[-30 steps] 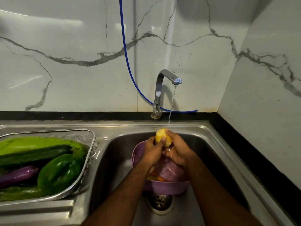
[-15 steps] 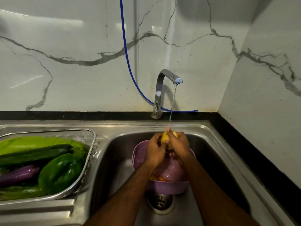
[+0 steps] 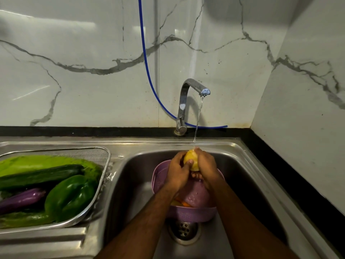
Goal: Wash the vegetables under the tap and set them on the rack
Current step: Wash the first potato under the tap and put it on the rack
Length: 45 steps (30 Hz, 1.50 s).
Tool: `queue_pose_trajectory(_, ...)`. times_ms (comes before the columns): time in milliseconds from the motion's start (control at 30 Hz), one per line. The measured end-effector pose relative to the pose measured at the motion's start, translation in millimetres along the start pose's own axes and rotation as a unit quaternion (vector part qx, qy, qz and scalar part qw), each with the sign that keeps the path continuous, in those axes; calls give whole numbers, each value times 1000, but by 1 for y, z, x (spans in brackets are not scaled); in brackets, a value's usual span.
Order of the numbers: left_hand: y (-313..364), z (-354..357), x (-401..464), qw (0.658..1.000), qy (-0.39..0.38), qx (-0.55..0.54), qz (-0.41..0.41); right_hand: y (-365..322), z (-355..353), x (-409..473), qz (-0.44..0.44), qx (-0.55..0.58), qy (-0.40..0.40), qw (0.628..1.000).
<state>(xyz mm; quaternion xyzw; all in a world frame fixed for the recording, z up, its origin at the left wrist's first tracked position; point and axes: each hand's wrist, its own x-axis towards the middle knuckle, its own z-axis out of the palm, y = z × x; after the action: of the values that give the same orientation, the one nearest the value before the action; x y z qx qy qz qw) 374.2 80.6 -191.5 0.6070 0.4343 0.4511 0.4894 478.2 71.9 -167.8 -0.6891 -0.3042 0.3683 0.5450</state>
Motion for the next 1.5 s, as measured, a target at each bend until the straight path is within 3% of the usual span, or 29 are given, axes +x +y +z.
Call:
queue_pose_trajectory(133,-2,-3,1,1000,6,-16,-10,-3,-1,1,24,16,-39,999)
queue_pose_trajectory(367,1,2,0,1000,-19,16,9,-1,-4,0,26,18,10,999)
queue_pose_trajectory(533,0,-5,0,999,21,-21,-23,-3,-1,-5,-13,-8,-61,998)
queue_pose_trajectory(633,0,-6,0,996,34,-58,-63,-1,2,-6,17,27,-95,995)
queue_pose_trajectory(800,-1,-4,-2,995,2,-72,-68,0,0,-1,-20,-51,-33,998)
queue_pose_trajectory(933,3,-4,0,988,25,-115,-95,3,-7,-3,-35,-17,-98,994)
queue_pose_trajectory(1033,4,-10,2,980,62,-132,-134,-5,-11,-7,12,55,-217,975)
queue_pose_trajectory(1133,4,-15,4,970,66,-165,-167,-9,-15,-7,35,109,-255,960)
queue_pose_trajectory(1300,10,-15,2,952,12,-245,-184,-6,-16,-9,75,166,-208,961)
queue_pose_trajectory(1500,11,-15,-6,955,-44,-236,-172,-3,-13,-5,116,145,-180,966)
